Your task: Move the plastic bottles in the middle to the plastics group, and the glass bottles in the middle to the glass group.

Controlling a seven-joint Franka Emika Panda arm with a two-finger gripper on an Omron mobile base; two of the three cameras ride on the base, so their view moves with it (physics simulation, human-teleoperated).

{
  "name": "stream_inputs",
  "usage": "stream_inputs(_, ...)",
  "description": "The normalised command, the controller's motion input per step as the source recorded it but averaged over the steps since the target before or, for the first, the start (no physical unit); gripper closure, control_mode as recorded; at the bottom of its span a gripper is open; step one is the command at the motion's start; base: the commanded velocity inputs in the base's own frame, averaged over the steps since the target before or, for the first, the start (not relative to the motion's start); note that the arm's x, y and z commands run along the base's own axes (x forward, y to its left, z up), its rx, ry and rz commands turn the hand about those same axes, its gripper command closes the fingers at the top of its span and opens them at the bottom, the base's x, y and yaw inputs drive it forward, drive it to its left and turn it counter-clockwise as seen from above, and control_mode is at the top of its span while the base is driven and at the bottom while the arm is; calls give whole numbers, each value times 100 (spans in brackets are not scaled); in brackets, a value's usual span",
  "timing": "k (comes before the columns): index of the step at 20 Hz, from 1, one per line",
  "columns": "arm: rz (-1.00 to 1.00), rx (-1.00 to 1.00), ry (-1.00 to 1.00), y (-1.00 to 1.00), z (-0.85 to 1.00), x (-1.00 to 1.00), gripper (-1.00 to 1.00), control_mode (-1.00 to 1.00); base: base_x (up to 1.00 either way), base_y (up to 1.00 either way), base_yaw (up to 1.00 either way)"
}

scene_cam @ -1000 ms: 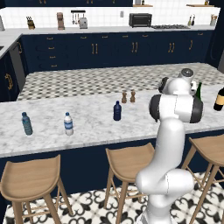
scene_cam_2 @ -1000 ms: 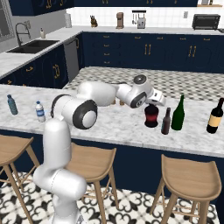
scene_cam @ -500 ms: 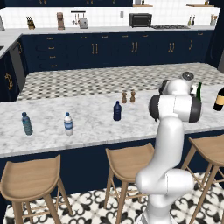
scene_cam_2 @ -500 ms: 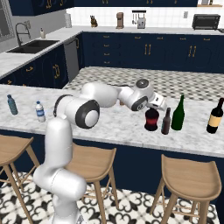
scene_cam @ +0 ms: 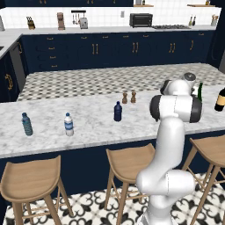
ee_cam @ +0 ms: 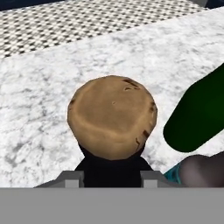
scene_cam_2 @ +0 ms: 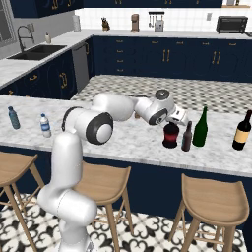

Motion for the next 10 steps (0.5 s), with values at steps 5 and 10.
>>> stream_inputs(5,0,0,0,0,-9,0,100,-100,0,0,0)
stream_inputs(10,0,0,0,0,2,0,-100,-100,0,0,0)
